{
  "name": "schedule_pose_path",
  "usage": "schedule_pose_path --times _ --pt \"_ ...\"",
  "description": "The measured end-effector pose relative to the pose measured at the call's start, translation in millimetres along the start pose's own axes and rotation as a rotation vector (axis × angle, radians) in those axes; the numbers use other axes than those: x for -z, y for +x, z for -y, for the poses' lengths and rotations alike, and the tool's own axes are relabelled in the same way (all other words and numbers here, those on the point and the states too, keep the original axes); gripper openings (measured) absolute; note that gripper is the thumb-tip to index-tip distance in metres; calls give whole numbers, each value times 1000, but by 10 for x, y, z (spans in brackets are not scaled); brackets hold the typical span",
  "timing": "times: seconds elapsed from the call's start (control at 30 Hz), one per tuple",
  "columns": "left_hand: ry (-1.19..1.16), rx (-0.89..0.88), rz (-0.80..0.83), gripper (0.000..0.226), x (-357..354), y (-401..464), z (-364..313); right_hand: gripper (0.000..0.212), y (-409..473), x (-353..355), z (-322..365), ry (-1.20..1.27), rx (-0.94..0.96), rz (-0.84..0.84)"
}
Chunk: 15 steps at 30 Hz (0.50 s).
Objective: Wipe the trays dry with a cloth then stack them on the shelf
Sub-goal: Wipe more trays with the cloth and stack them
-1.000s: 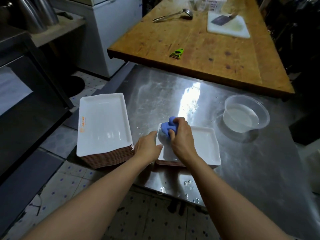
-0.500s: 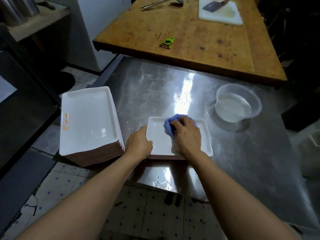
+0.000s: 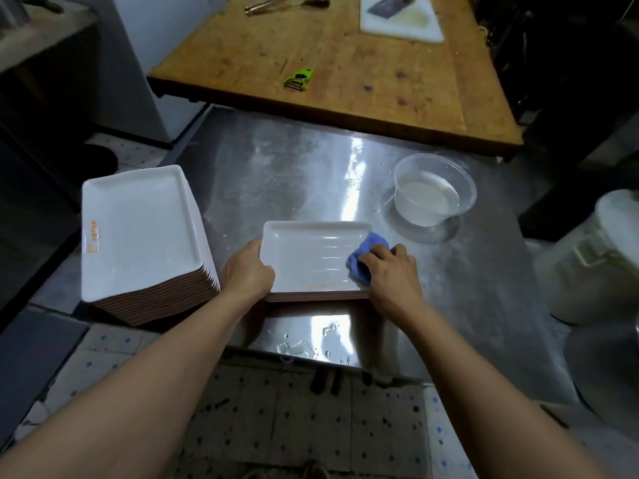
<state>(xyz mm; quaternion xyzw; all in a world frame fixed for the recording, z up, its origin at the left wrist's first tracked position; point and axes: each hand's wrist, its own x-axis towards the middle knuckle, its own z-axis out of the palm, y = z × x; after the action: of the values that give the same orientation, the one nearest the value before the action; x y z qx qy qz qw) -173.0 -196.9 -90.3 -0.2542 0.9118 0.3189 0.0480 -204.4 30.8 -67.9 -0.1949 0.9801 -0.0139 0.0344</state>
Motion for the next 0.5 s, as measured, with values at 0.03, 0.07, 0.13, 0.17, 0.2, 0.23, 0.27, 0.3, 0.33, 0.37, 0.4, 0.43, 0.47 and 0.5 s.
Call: schedule_pose_path --times 0.03,0.07,0.13,0.17,0.2,0.23,0.27,0.3,0.33,0.37,0.4,0.43,0.47,0.5 --pt "-8 8 2 51 -2 -2 2 33 -78 0 14 7 2 8" --pt "-17 14 4 51 -1 -7 5 34 -146 -2 35 16 0 15" --pt "-37 15 10 51 4 -15 14 36 -231 -10 105 62 -12 26" --pt "-44 10 16 51 11 -14 15 36 -247 -16 164 100 -14 31" --pt "-50 3 23 51 19 -12 13 36 -245 -23 238 146 -5 38" --pt "-58 -5 32 51 28 -13 12 36 -234 -38 327 190 15 45" --pt "-70 -13 40 51 37 -12 16 36 -214 -58 431 228 41 48" --pt "-86 -19 49 51 41 -8 24 36 -188 -82 541 261 70 44" --pt "-104 -23 58 52 44 -5 35 36 -158 -108 656 292 101 38" --pt "-121 -24 67 52 46 3 51 36 -124 -133 770 321 135 32" --pt "-141 -28 77 51 42 9 66 36 -92 -157 874 348 168 27" --pt "-172 -33 93 48 39 24 83 36 -59 -176 956 373 194 21" --pt "-225 -30 119 43 36 46 95 35 -23 -188 1011 394 206 17" --pt "-295 -17 151 40 37 68 102 35 19 -199 1039 409 204 20"
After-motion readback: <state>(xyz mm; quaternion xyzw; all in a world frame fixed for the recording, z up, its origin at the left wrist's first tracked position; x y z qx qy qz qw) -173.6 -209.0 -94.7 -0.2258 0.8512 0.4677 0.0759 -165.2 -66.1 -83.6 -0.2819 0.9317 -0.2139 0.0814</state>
